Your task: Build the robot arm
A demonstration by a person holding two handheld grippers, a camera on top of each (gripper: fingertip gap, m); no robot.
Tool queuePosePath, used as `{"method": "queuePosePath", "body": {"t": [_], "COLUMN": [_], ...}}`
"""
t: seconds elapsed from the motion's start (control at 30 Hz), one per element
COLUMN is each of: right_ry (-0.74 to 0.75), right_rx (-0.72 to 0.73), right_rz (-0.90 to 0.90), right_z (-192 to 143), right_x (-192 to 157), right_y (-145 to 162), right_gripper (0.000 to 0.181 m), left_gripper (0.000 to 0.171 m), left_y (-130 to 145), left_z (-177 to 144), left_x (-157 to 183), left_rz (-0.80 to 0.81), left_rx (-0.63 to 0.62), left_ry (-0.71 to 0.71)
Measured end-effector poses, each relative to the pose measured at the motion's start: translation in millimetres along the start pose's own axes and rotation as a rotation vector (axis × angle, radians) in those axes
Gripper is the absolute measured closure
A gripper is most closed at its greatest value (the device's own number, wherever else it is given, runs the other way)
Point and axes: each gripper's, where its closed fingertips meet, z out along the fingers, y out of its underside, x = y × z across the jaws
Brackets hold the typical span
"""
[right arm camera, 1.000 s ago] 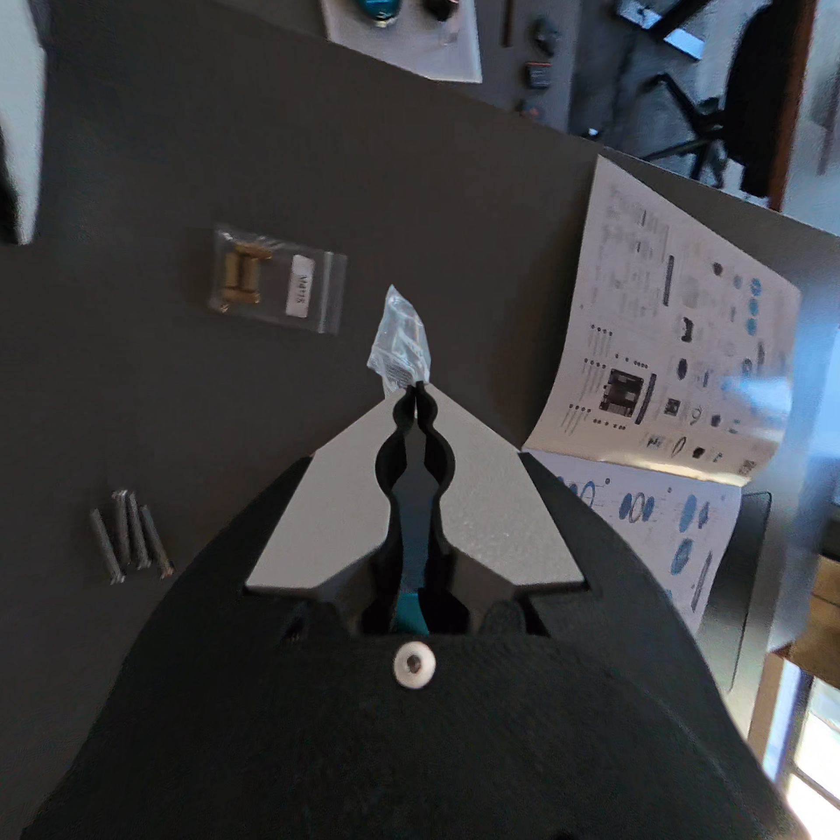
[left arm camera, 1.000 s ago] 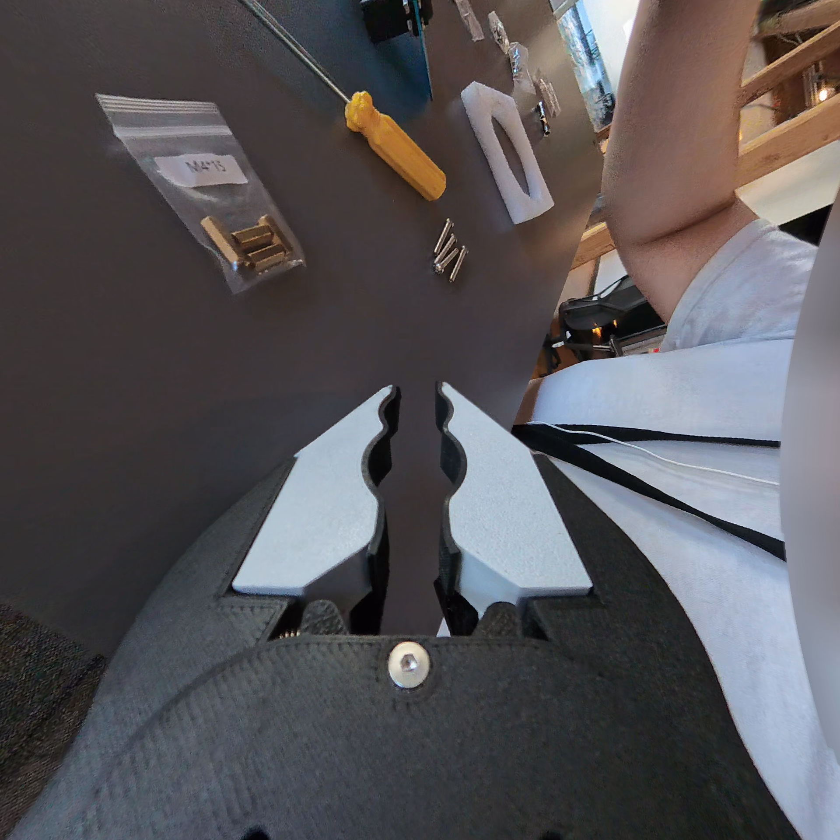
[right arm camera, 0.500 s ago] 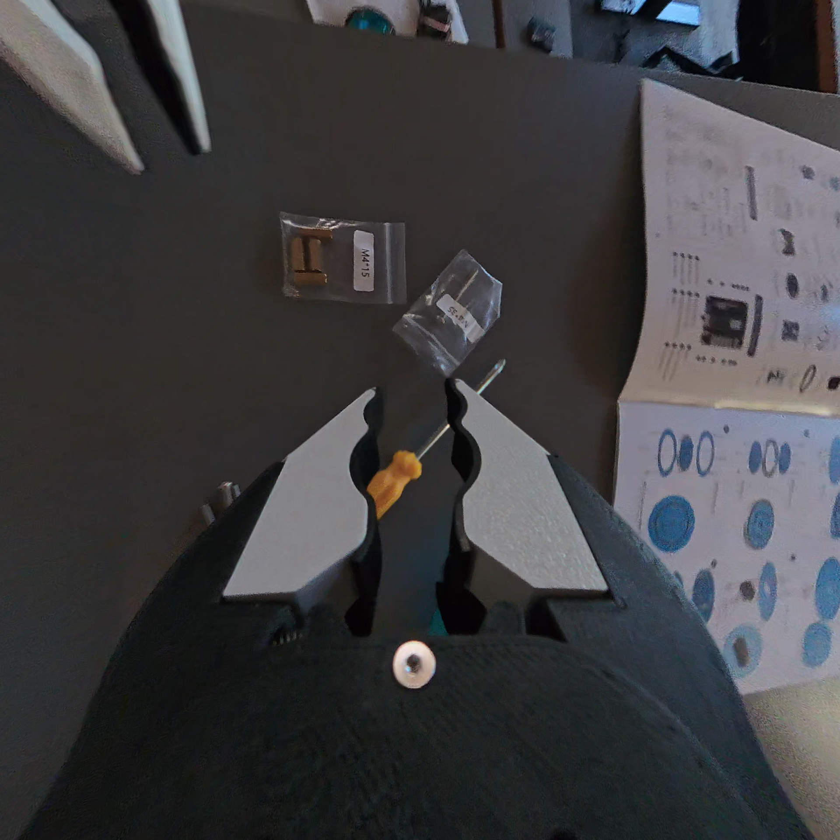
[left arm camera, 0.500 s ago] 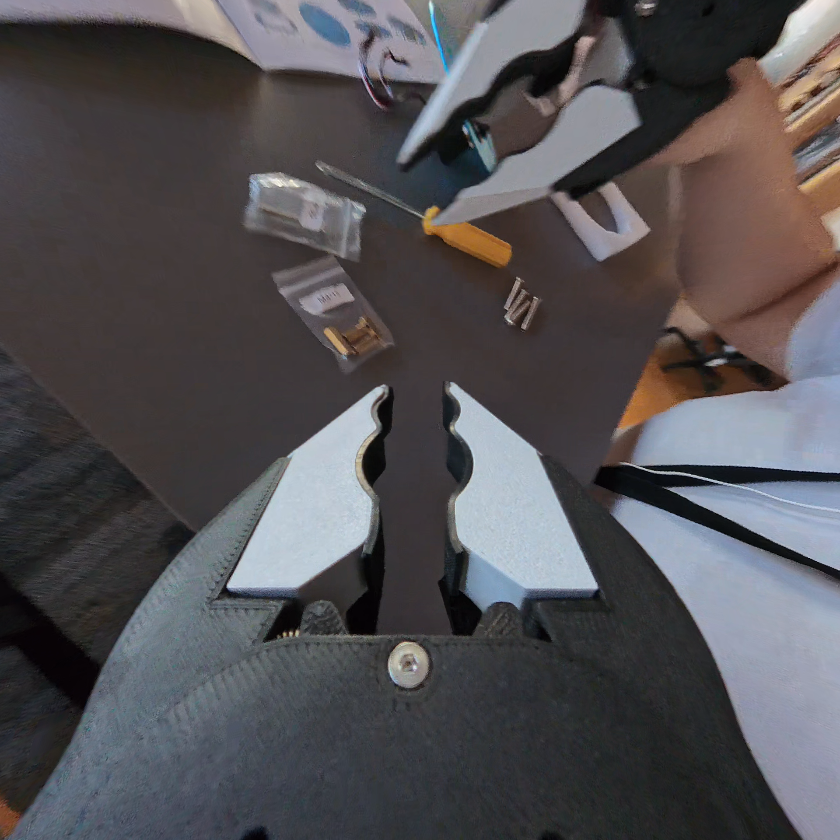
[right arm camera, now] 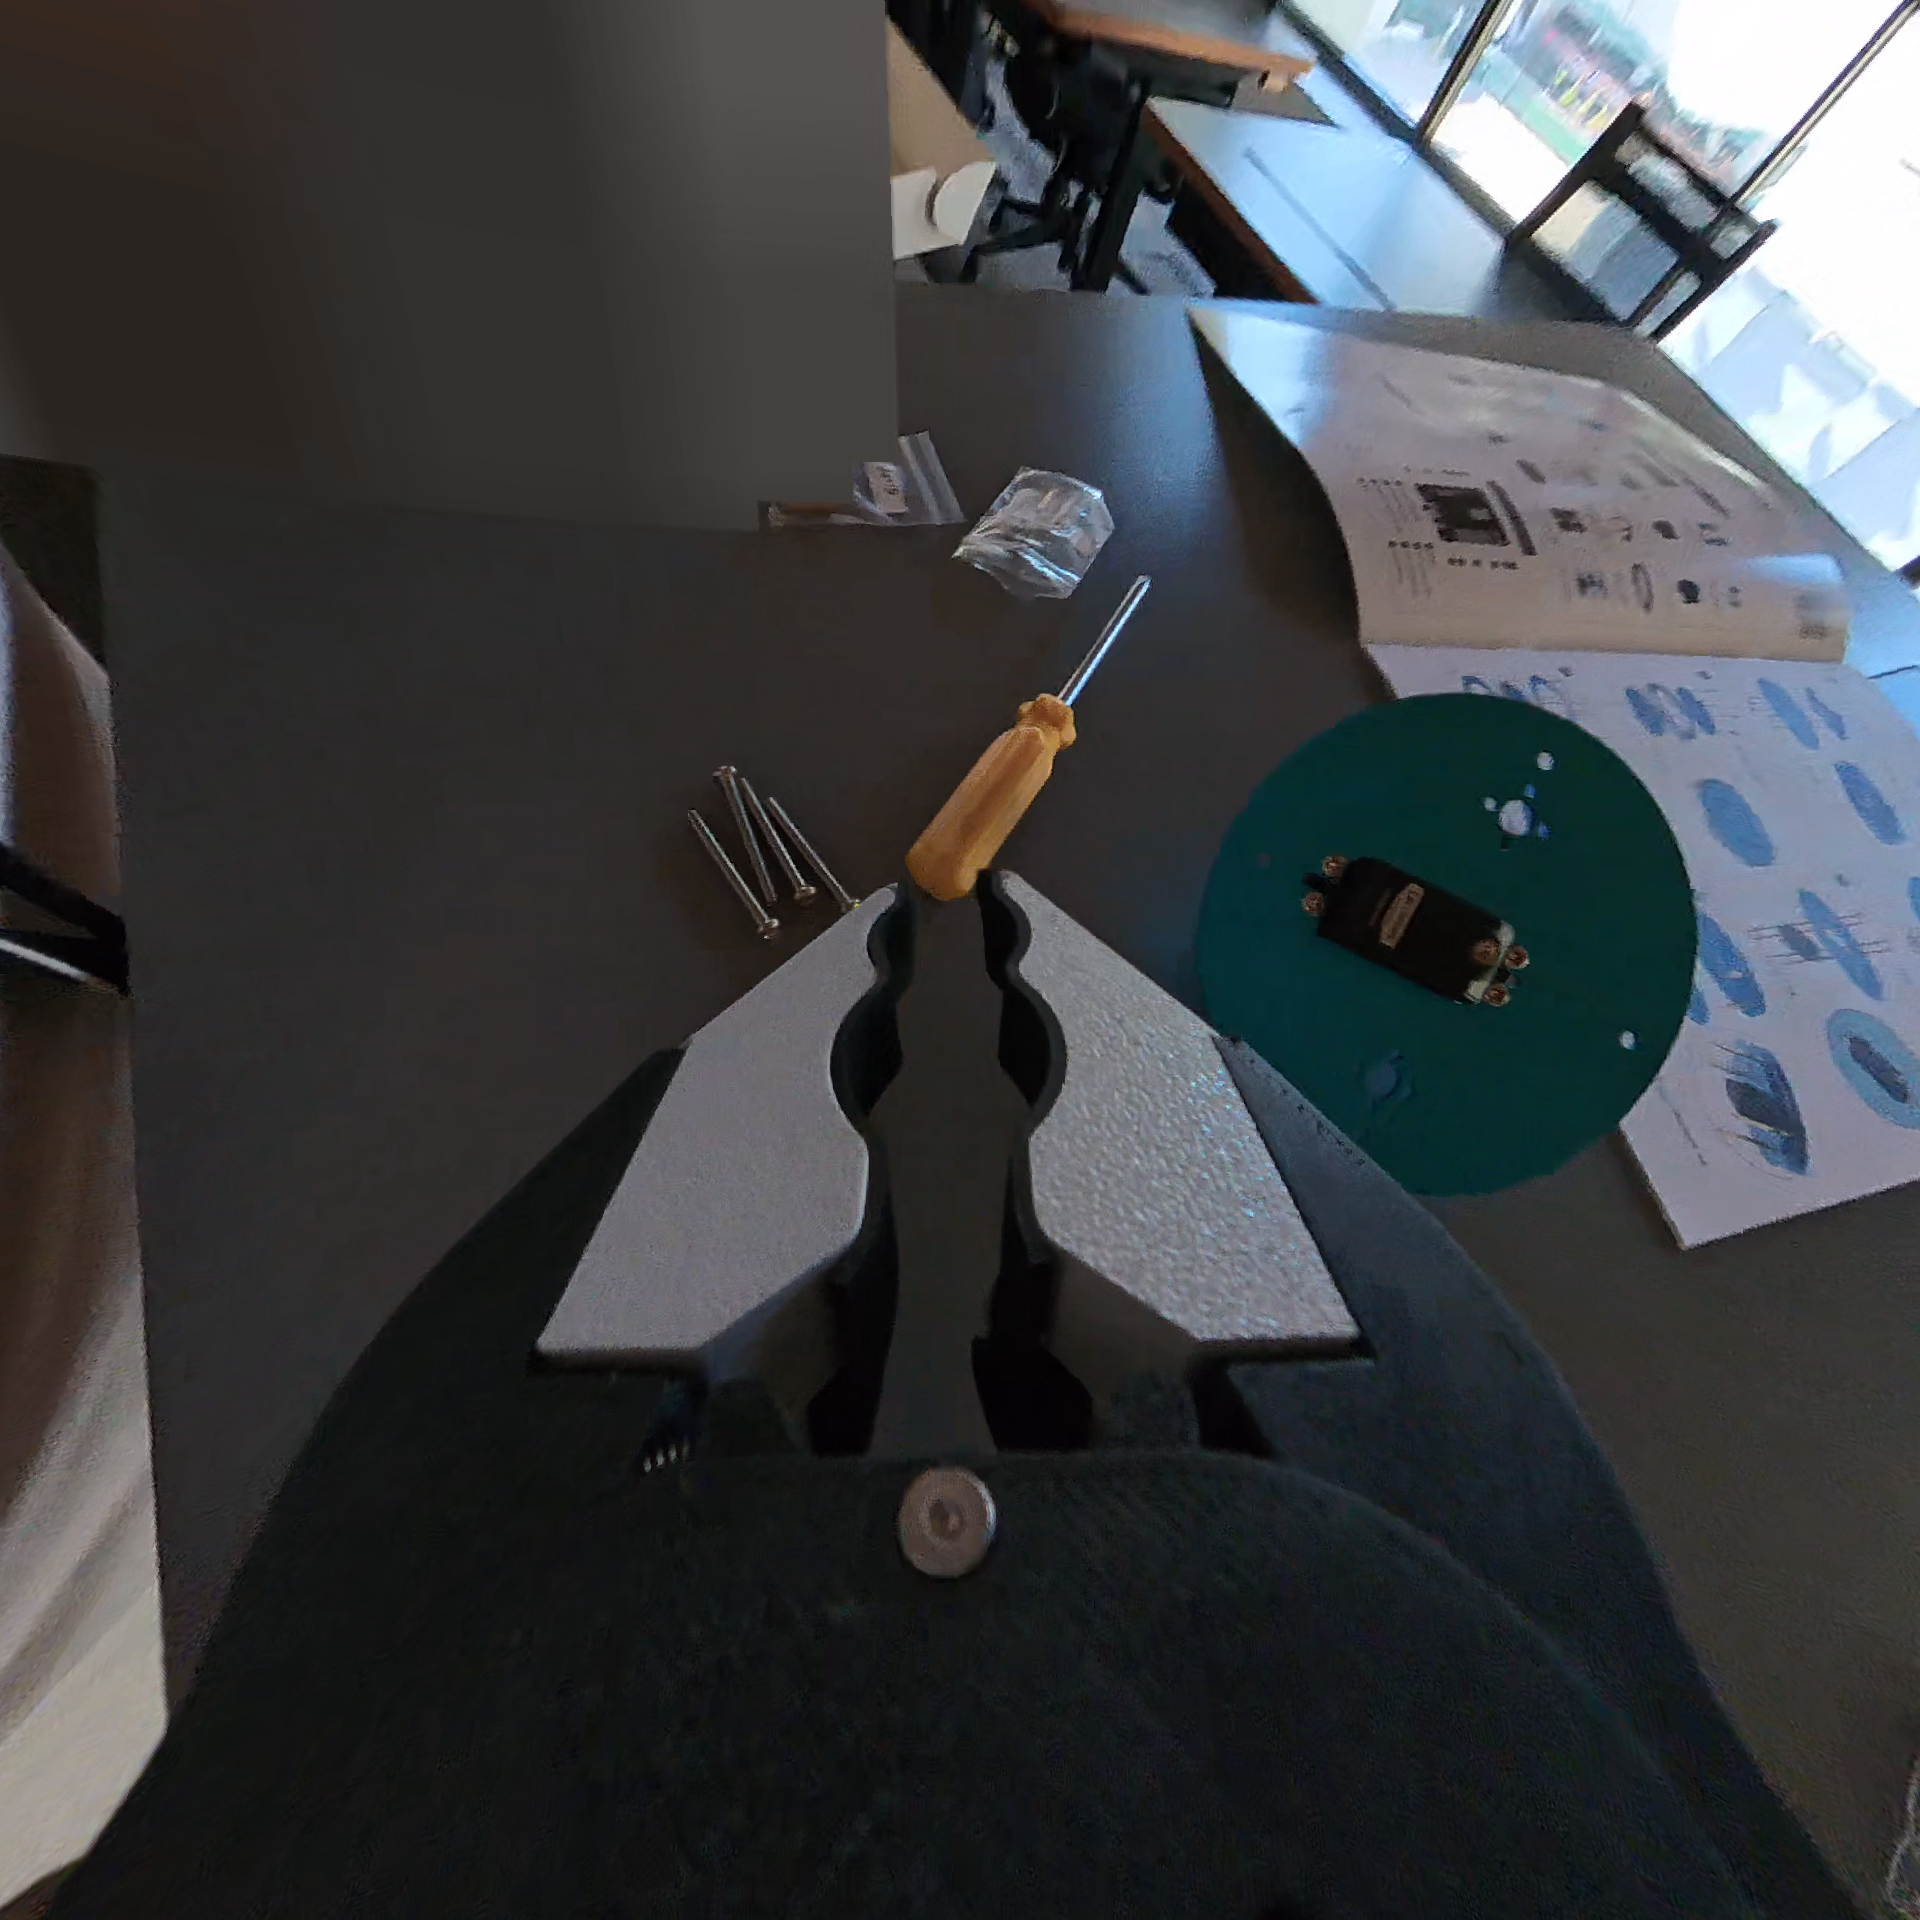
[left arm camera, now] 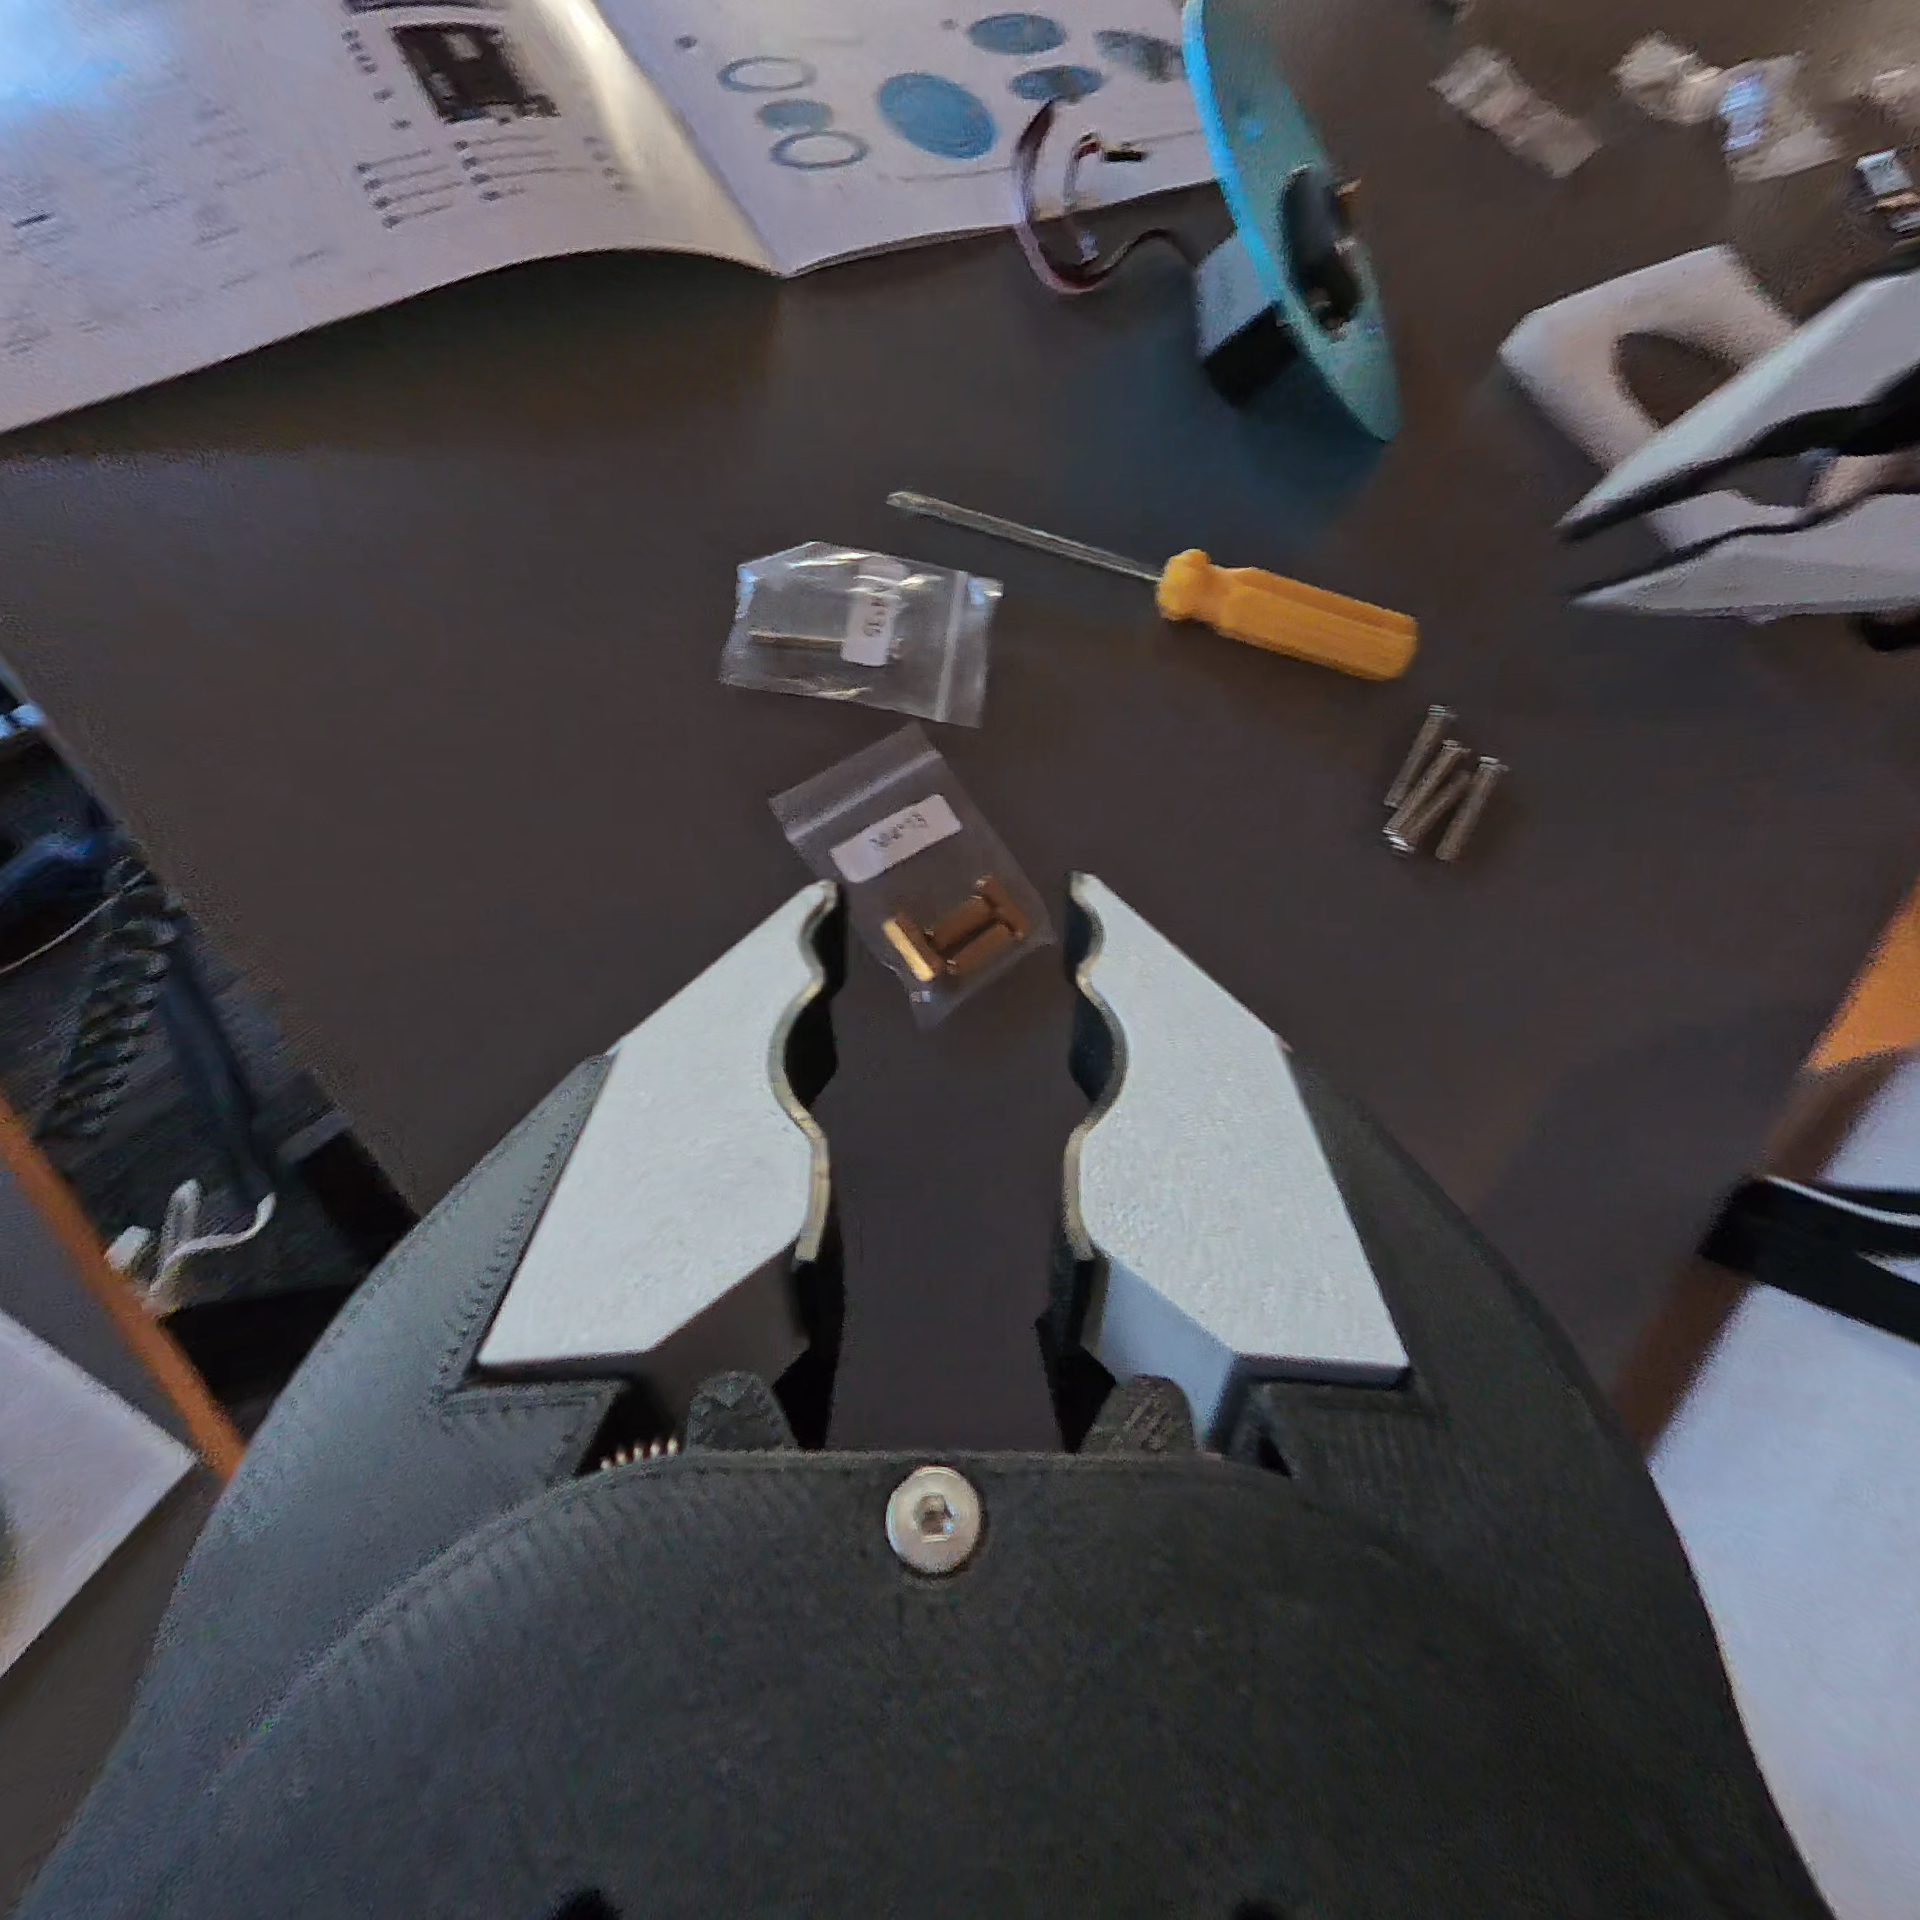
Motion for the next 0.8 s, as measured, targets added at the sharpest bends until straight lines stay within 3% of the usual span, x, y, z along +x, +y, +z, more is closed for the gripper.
{"method": "queuePosePath", "body": {"t": [0.1,0.2,0.33,0.43,0.63,0.8], "right_ry": [0.040,0.047,0.029,0.023,0.007,-0.034], "right_rx": [0.065,0.131,0.157,0.153,0.160,0.189], "right_rz": [-0.002,0.018,0.068,0.059,0.057,0.073], "right_z": [-5.0,-9.1,-11.1,-10.4,-8.7,-10.8], "right_x": [6.3,12.6,16.2,14.2,12.7,9.0], "right_y": [-2.4,-10.2,-13.1,-12.6,-14.1,-17.5], "right_gripper": [0.170,0.170,0.170,0.170,0.171,0.170], "left_gripper": [0.118,0.127,0.142,0.143,0.145,0.148], "left_y": [2.3,3.0,-6.0,-12.2,-11.5,-5.8], "left_z": [9.3,16.8,22.6,27.8,33.3,34.9], "left_x": [-12.3,-11.1,-8.5,-19.2,-24.5,-26.2], "left_rz": [-0.004,-0.024,-0.070,-0.061,0.192,0.291], "left_rx": [-0.055,-0.077,-0.079,-0.102,-0.168,-0.249], "left_ry": [-0.124,-0.130,-0.006,0.065,0.296,0.428]}}
